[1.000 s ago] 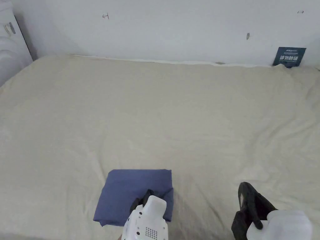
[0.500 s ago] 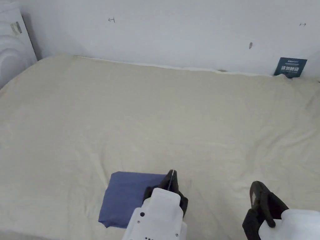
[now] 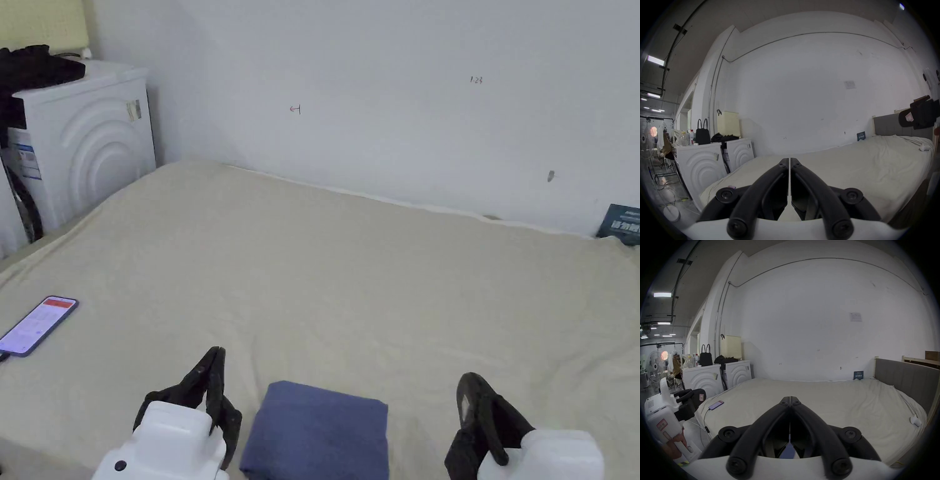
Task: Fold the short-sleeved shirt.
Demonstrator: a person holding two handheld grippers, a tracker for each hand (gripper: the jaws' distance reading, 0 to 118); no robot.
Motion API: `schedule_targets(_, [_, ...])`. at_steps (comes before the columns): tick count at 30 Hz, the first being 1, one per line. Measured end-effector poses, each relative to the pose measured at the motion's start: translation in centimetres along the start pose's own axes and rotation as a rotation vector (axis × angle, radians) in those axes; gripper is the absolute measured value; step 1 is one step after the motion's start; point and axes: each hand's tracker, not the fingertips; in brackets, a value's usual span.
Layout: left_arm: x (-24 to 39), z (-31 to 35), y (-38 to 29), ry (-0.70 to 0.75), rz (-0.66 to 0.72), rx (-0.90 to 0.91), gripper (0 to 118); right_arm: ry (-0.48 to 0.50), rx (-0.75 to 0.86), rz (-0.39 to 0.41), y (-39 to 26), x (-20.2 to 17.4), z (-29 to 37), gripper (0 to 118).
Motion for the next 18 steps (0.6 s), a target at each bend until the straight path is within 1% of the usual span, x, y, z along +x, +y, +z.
schedule_targets(2, [-0.4, -0.6, -0.5, -0.010, 0.012, -0.036, 1, 0.088, -0.052, -0.022, -1.2, 0.4, -1.9, 1])
schedule_targets(4, [-1.4, -1.4, -1.2, -0.068, 0.081, -0.099, 1, 0.219, -0.149, -0.080, -2.8, 1.6, -5.0, 1])
schedule_targets(5, [-1.9, -1.9, -1.5, -0.105, 0.130, -0.145, 1, 0.293, -0.231, -0.133, -3.8, 2.5, -7.1, 1])
schedule_targets(7, [-3.1, -2.6, -2.2, -0.164, 0.210, -0.218, 1, 0.400, -0.409, -0.254, -6.4, 4.2, -11.6, 1])
schedule_targets(8, [-3.6, -3.0, -2.9, -0.193, 0.227, -0.245, 1, 0.451, -0.450, -0.308, -8.4, 5.1, -13.8, 0])
schedule_targets(9, [-4.2, -3.2, -3.4, -0.201, 0.212, -0.257, 1, 0.476, -0.498, -0.358, -10.2, 5.8, -16.0, 0])
schedule_targets(10, [-4.6, -3.6, -4.0, -0.222, 0.181, -0.289, 1, 0.507, -0.564, -0.431, -12.0, 6.4, -18.0, 0])
schedule_targets(11, [-5.1, -4.0, -4.4, -0.216, 0.156, -0.321, 1, 0.571, -0.640, -0.549, -14.1, 7.3, -20.1, 0])
schedule_targets(12, [-5.6, -4.3, -4.9, -0.217, 0.161, -0.370, 1, 0.646, -0.717, -0.670, -16.2, 8.0, -21.9, 0])
schedule_targets(13, [-6.1, -4.5, -5.3, -0.223, 0.188, -0.402, 1, 0.705, -0.760, -0.775, -18.4, 8.6, -23.2, 0])
schedule_targets(14, [-6.8, -4.7, -5.8, -0.240, 0.247, -0.425, 1, 0.694, -0.790, -0.802, -20.0, 8.8, -24.0, 0])
schedule_targets(16, [-8.1, -5.5, -6.6, -0.318, 0.357, -0.490, 1, 0.603, -0.841, -0.721, -21.8, 9.0, -25.0, 0])
schedule_targets(17, [-8.5, -5.9, -7.1, -0.349, 0.390, -0.529, 2, 0.582, -0.885, -0.728, -22.7, 9.2, -25.5, 0])
schedule_targets(18, [-8.8, -6.5, -7.6, -0.387, 0.396, -0.564, 7, 0.579, -0.915, -0.765, -23.4, 9.3, -25.7, 0])
